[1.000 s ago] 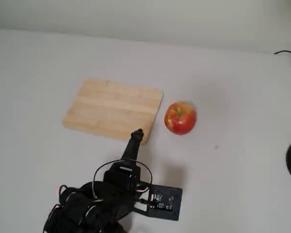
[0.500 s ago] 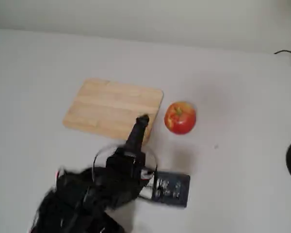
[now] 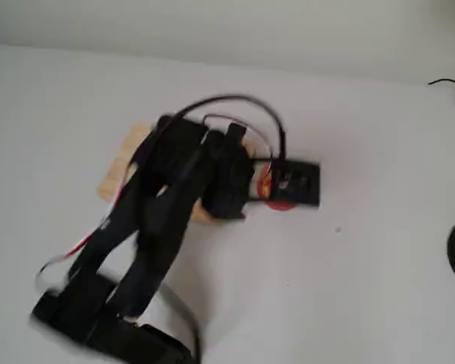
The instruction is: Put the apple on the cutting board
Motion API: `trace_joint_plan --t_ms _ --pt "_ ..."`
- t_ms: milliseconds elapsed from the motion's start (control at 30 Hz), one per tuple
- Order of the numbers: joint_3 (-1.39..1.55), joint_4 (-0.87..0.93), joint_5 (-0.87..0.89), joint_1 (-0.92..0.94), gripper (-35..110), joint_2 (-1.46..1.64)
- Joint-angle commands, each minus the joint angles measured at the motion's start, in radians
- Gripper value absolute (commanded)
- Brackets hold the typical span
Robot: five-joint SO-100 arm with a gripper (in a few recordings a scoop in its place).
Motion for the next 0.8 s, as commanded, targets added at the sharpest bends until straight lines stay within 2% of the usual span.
trace_joint_plan --t_ms 0,333,467,500,567,633,700,767 --pt "-0.302 0.046 -0.02 0.025 65 -0.241" --pt "-0.83 0.167 -0.066 0.095 65 -0.724" --pt "-1.157 0.302 -0.074 0.106 59 -0.937" --pt "-1.25 0.334 -0.074 0.107 55 -0.996" --pt "-1.256 0.33 -0.074 0.109 44 -1.017" --pt "-1.256 0.328 -0.074 0.106 24 -1.031" --pt "-1.261 0.328 -0.072 0.101 12 -1.034" --pt "-1.27 0.33 -0.067 0.095 9 -1.031"
